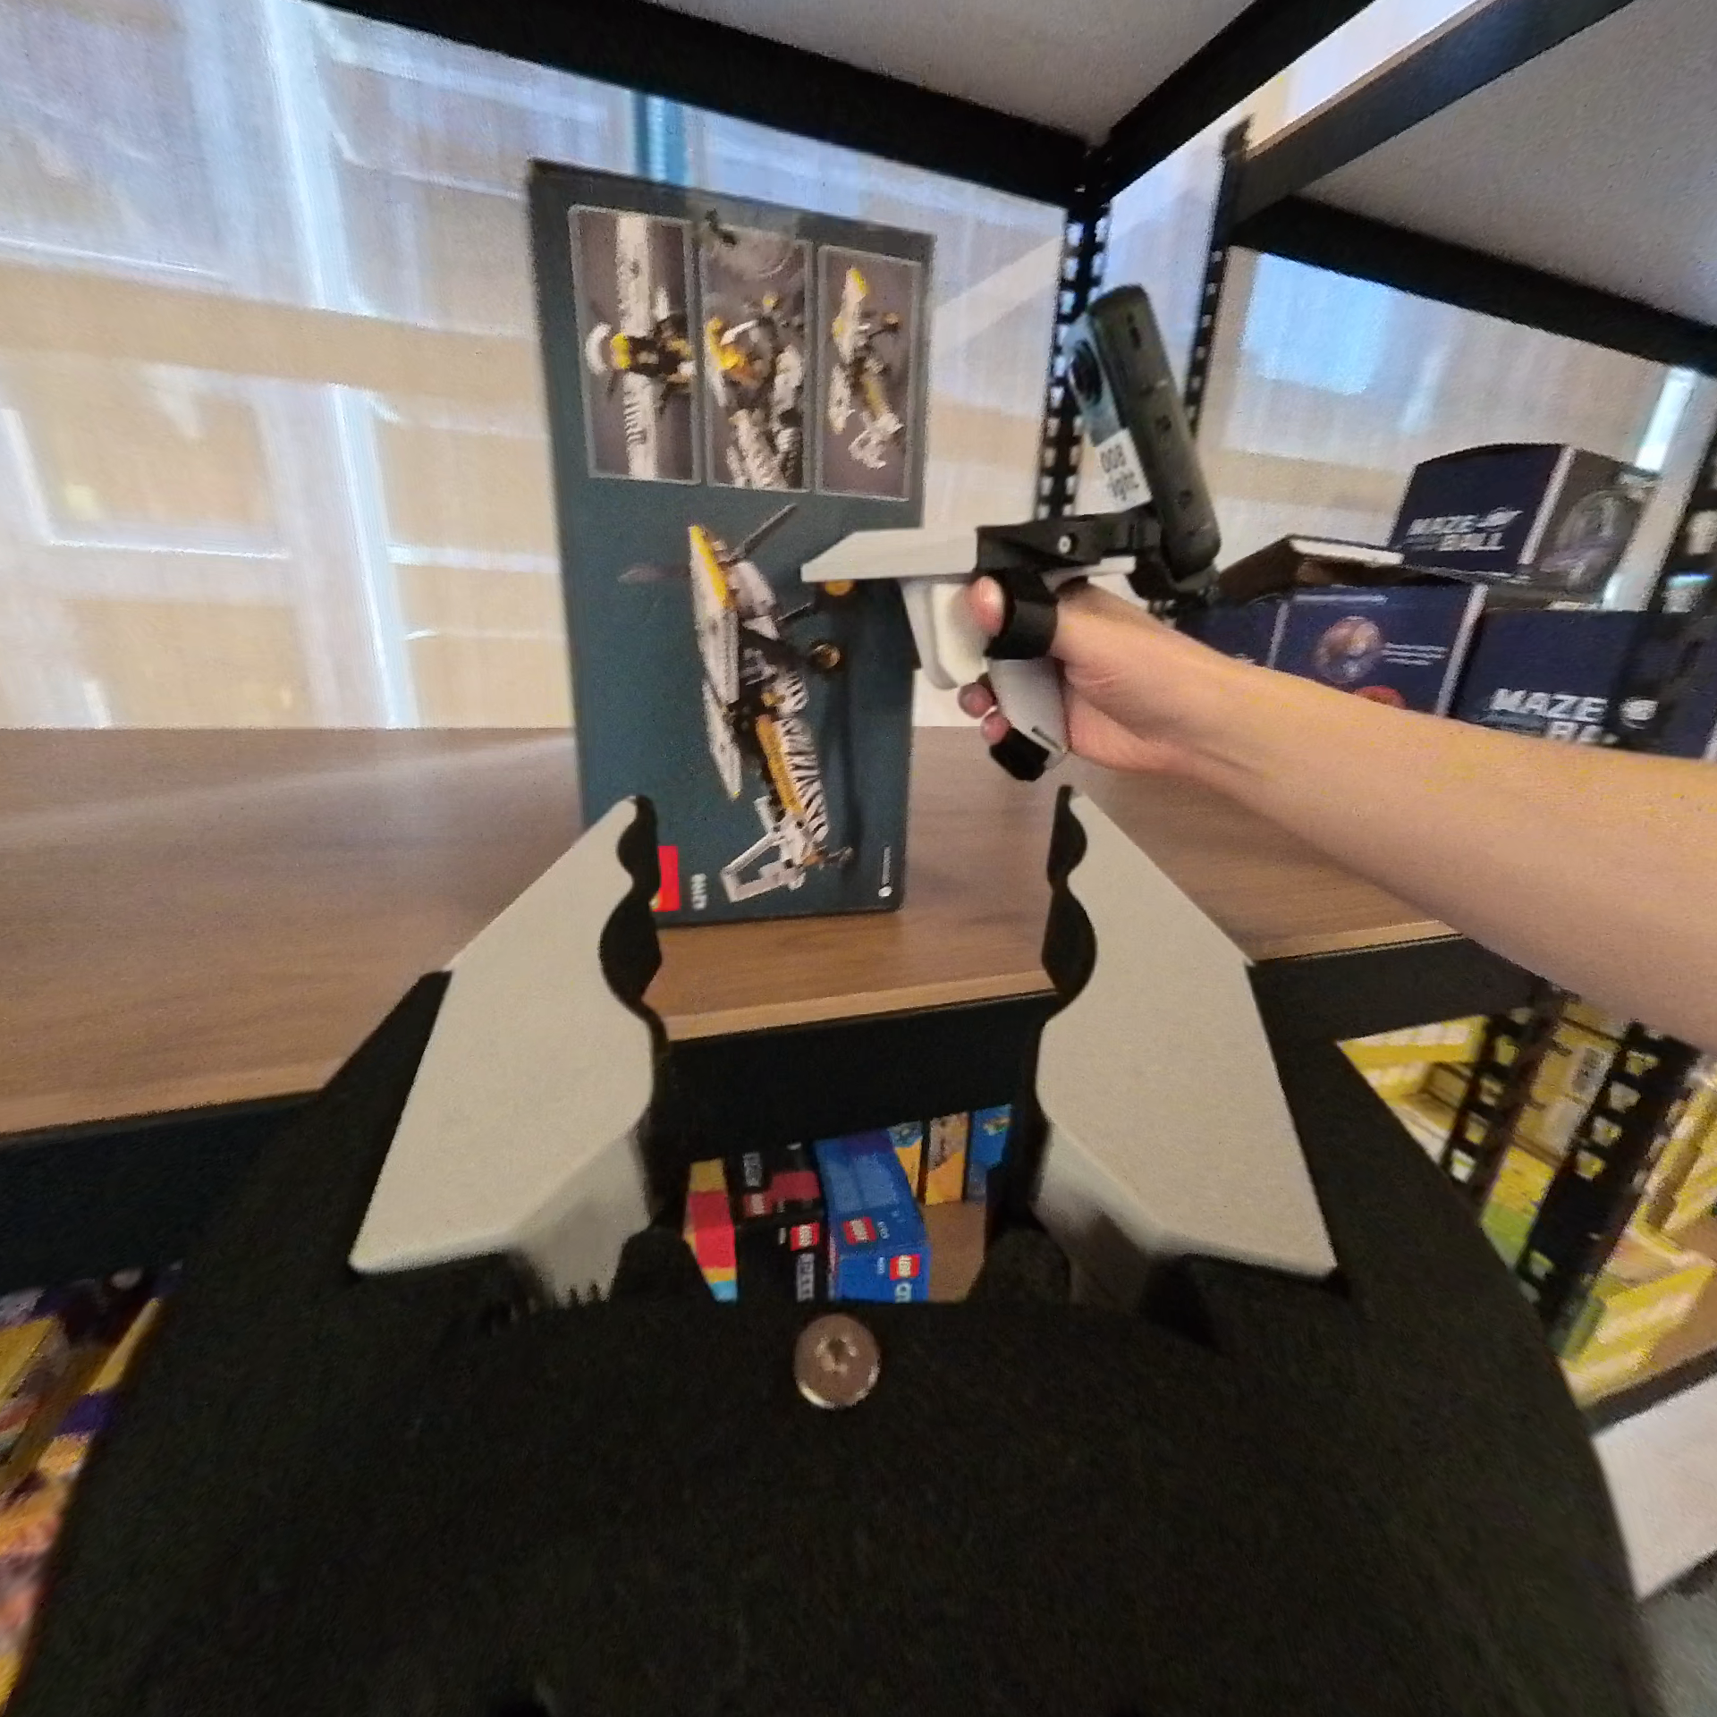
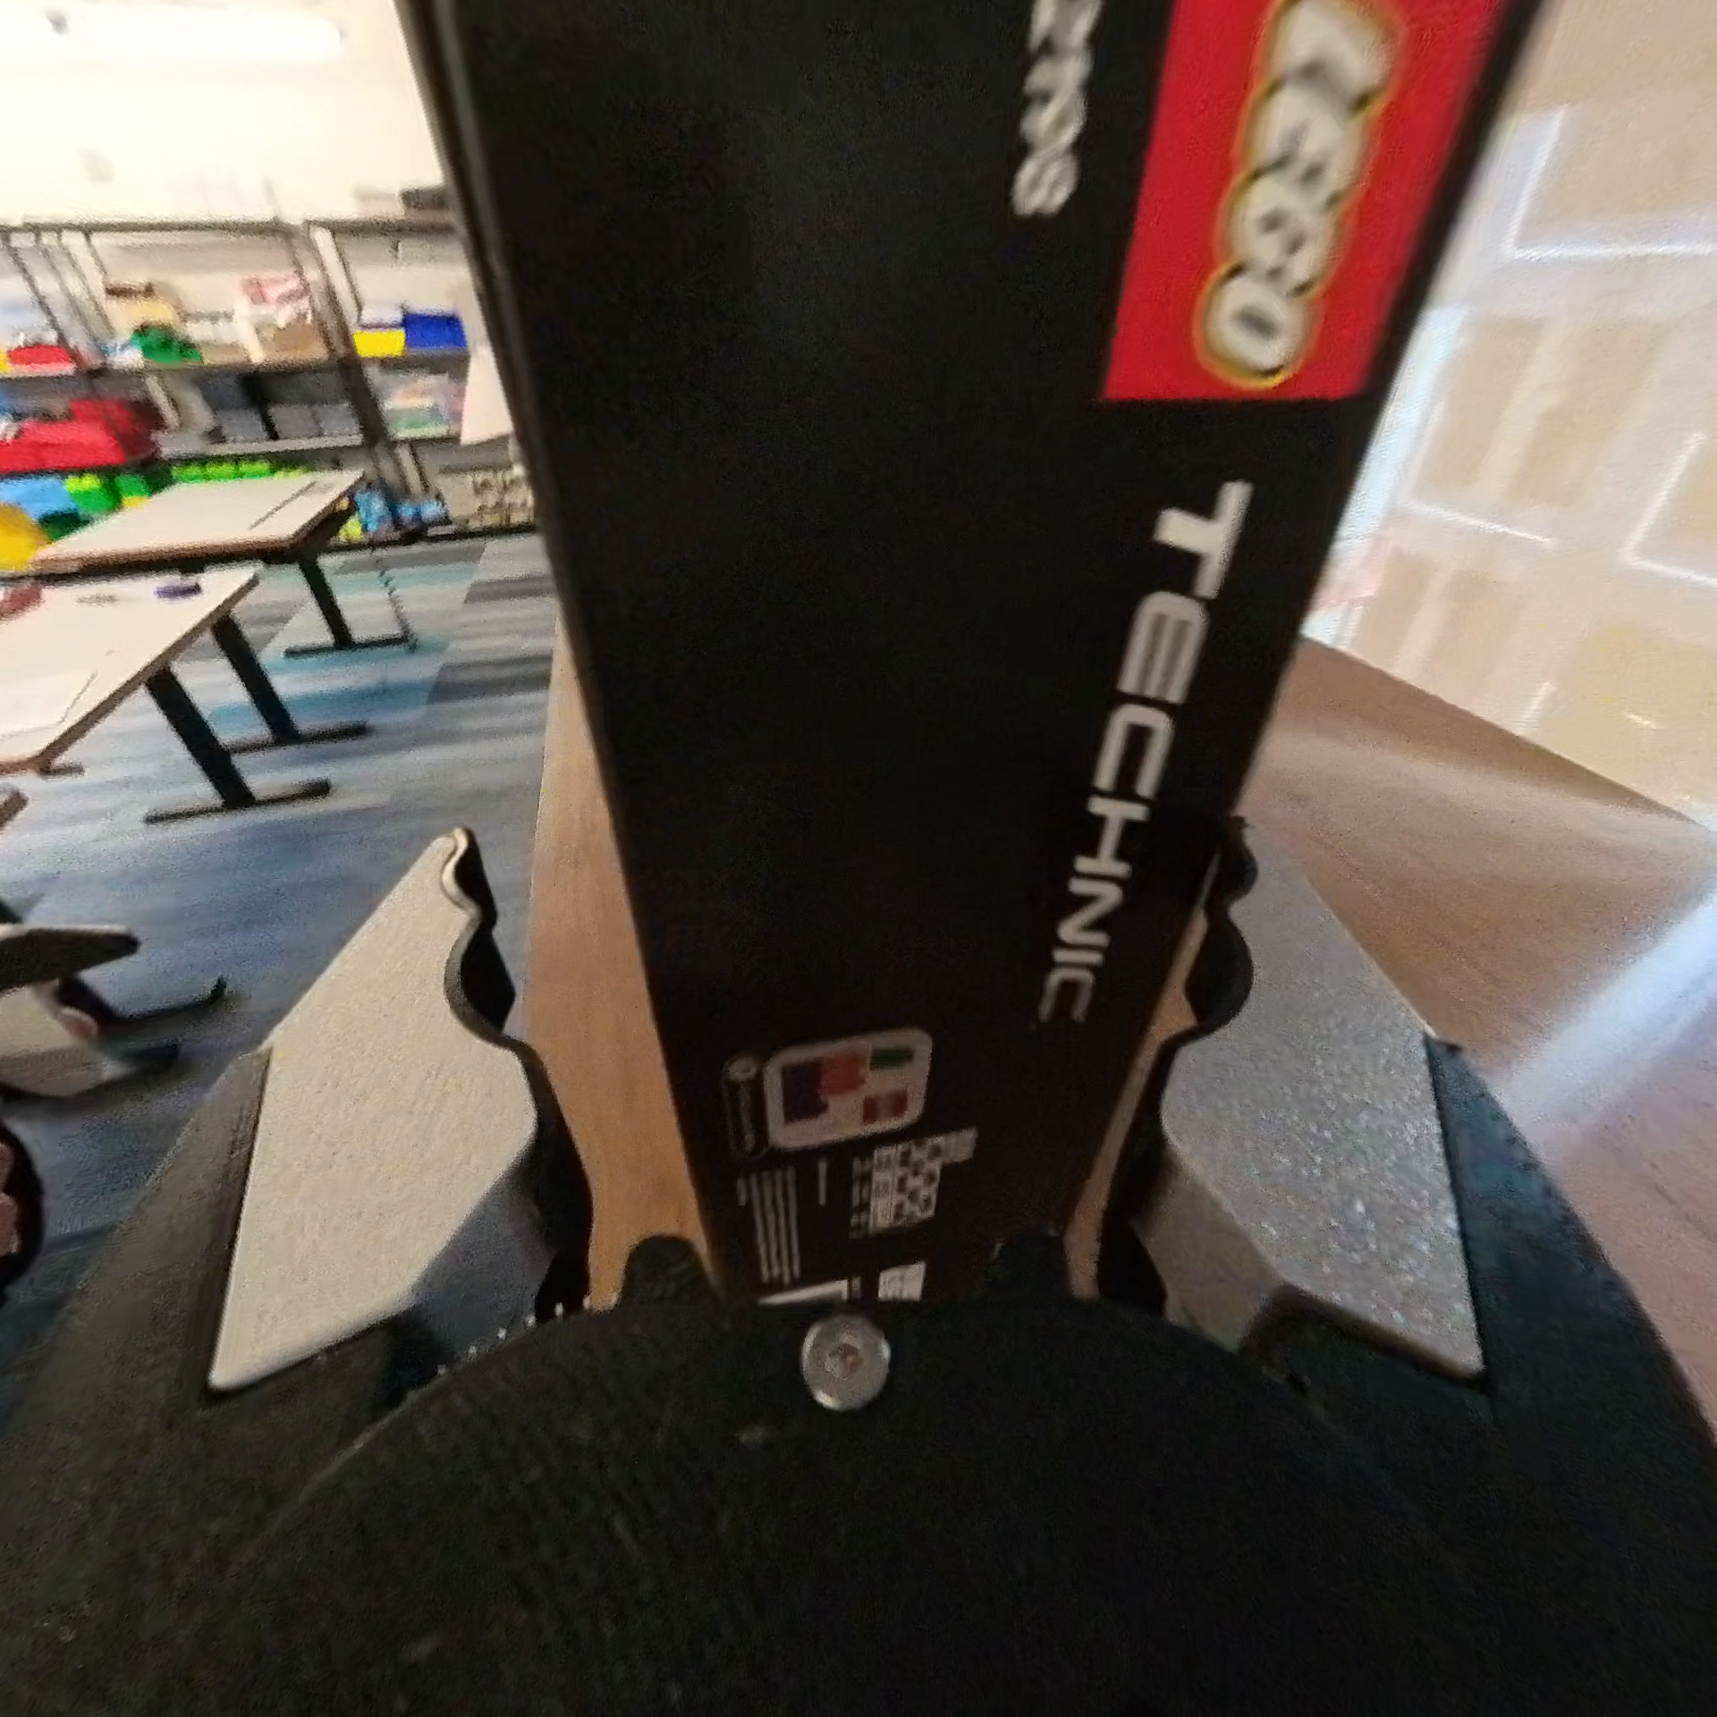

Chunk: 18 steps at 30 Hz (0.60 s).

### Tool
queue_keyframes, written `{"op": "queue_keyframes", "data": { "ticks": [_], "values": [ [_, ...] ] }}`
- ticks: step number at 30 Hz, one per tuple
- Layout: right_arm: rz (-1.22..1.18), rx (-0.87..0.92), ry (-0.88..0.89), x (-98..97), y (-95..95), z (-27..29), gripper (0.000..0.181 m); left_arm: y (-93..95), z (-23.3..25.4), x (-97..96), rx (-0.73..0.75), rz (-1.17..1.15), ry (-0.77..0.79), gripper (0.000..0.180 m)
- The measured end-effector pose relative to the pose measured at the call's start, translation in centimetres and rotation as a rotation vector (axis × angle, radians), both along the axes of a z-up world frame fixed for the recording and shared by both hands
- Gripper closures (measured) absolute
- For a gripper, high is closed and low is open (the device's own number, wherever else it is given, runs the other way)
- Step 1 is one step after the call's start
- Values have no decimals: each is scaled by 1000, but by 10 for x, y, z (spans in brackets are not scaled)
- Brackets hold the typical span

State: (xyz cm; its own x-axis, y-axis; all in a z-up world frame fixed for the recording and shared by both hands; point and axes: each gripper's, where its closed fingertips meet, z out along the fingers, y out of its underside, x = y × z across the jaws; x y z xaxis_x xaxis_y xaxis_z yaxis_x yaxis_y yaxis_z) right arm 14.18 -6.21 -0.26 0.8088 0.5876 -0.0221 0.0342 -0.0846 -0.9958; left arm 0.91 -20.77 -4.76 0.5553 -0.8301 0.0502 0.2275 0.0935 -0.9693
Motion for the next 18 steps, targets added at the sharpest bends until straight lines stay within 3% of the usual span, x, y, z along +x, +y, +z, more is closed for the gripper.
{"op": "queue_keyframes", "data": {
  "ticks": [1,2,7,12,15,18],
  "values": [
    [-4,-7,-26,-3,6,-4,36,4,-3,-6,-6,18,-7,98],
    [-52,14,-59,2,12,-5,60,8,-3,-11,-6,28,-14,99],
    [124,1,-64,-8,-3,-6,62,50,5,-19,16,49,78,92],
    [410,-15,-69,-23,-51,-7,57,77,51,14,-23,-206,14,74],
    [501,-3,-54,-32,-70,-5,57,69,57,35,-43,-363,32,61],
    [572,31,-42,-57,-86,-1,58,50,52,39,-1,-431,62,61]
  ]
}}
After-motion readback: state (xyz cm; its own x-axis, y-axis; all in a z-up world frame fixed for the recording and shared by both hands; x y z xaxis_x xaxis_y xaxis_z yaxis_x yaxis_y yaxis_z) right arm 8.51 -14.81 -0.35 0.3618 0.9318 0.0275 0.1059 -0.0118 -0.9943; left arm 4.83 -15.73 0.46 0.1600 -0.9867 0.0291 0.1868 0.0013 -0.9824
